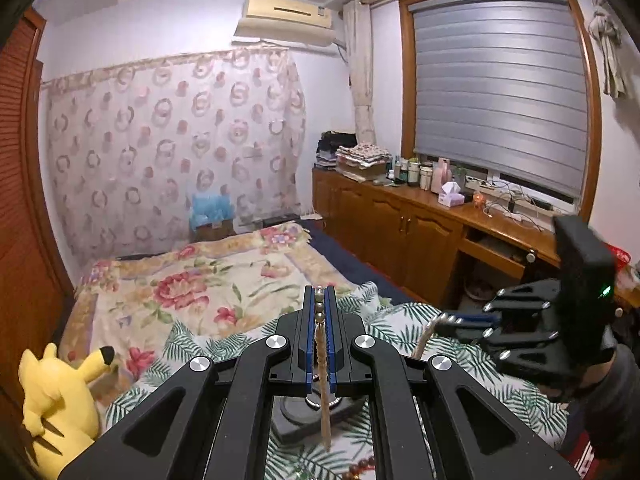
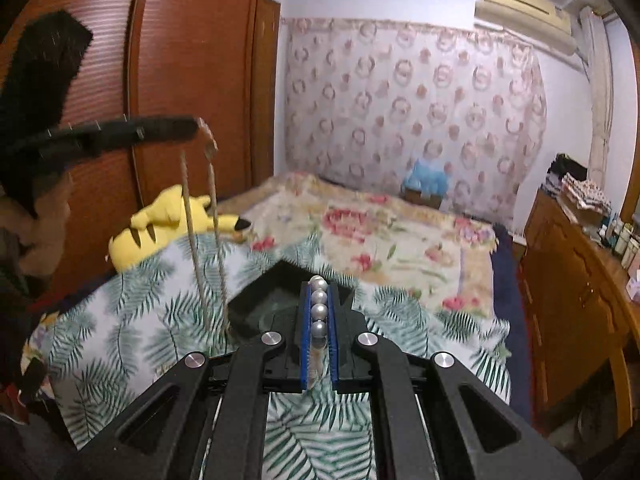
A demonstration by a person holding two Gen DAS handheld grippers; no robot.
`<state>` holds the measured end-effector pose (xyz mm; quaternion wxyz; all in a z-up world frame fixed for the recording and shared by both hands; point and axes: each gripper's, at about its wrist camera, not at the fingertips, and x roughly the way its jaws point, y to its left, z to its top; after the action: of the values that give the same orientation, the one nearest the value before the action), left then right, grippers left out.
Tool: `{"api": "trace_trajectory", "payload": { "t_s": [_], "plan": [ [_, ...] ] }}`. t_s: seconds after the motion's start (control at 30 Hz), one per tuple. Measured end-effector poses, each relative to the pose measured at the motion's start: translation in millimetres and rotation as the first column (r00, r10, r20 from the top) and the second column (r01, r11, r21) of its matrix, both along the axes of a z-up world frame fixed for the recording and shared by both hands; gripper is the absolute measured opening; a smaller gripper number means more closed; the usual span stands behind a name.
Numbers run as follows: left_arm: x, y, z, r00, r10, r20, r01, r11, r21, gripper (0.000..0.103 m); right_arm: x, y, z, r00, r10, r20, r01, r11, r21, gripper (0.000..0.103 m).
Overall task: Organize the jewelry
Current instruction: 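Lower the chain into the black box with the left gripper while the right lowers the pearls in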
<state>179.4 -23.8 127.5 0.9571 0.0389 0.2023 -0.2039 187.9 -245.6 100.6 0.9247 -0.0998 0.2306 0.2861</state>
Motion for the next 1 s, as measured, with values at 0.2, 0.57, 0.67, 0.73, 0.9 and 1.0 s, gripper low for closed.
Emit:
{"api": "trace_trajectory", "payload": {
  "t_s": [0.2,0.57,0.67,0.73,0.9,1.0],
  "plan": [
    [29,8,-9,0.999,0.015,-0.029,-0.015,1.0,-0.01,0.004,23,8,23,0.999,0.02,0.031,-0.02,1.0,0.019,0.008],
    [61,21,-57,0.989,0.036,-0.141,-0.034,0.999,0.016,0.004,63,29,28,0.998,0.034,0.044,-0.035,0.999,0.02,0.008],
    [65,23,-73,0.984,0.043,-0.175,-0.04,0.999,0.021,0.004,77,36,21,0.999,0.039,0.027,-0.04,0.999,0.013,0.008],
    [66,24,-81,0.98,0.047,-0.194,-0.042,0.999,0.026,0.004,84,41,14,0.999,0.038,0.014,-0.038,0.999,0.002,0.008],
    [64,26,-109,0.965,0.062,-0.254,-0.053,0.998,0.043,0.004,107,56,-26,0.997,0.031,-0.065,-0.034,0.999,-0.04,0.009],
    [56,30,-124,0.956,0.07,-0.285,-0.061,0.997,0.041,0.006,117,61,-51,0.993,0.02,-0.119,-0.026,0.999,-0.046,0.009]
  ]
}}
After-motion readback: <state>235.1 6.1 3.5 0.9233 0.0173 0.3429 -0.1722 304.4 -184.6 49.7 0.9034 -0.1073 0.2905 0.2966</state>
